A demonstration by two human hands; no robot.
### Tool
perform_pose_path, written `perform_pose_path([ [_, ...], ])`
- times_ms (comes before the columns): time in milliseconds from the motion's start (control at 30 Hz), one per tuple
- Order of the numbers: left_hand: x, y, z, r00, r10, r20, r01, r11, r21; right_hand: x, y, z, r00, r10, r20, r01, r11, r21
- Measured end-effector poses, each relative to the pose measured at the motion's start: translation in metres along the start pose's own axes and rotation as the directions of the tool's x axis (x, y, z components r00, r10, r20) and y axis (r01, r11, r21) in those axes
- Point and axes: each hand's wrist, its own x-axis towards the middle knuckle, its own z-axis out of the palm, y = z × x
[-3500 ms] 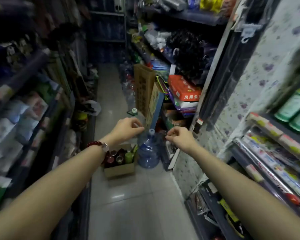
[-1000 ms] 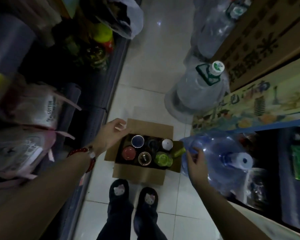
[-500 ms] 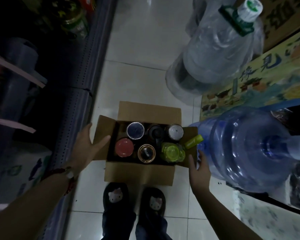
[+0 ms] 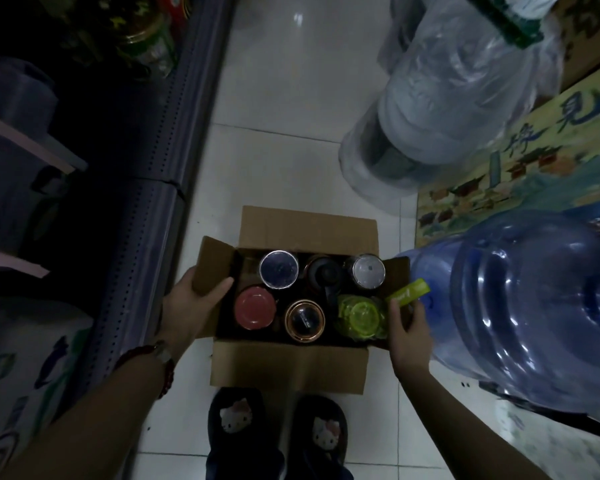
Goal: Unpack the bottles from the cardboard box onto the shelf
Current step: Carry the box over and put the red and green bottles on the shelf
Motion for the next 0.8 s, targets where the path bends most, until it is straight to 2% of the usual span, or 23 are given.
perform_pose_path([
  [200, 0.004, -0.007, -0.003, 1.000, 0.015, 0.018, -0.016, 1.000, 0.020, 0.009, 0.009, 0.001, 0.999, -0.048, -0.015, 0.046, 0.992, -0.117],
  [333, 0.003, -0.003, 0.006, 0.996, 0.033, -0.078, -0.025, 0.995, 0.092, 0.014, 0.000, 0.001, 0.994, -0.092, -0.055, 0.080, 0.979, -0.186],
  [500, -0.004, 0.009, -0.003, 0.989, 0.038, -0.146, -0.020, 0.992, 0.121, 0.016, -0.018, -0.009, 0.989, -0.148, -0.002, 0.144, 0.969, -0.200],
  [633, -0.030, 0.029, -0.022, 0.984, 0.042, -0.176, -0.014, 0.987, 0.159, -0.005, -0.042, -0.024, 0.991, -0.133, 0.012, 0.133, 0.974, -0.185],
  [800, -0.075, 0.084, -0.064, 0.970, 0.088, -0.225, -0.035, 0.973, 0.227, -0.040, -0.096, -0.065, 0.988, -0.155, 0.012, 0.155, 0.975, -0.158],
])
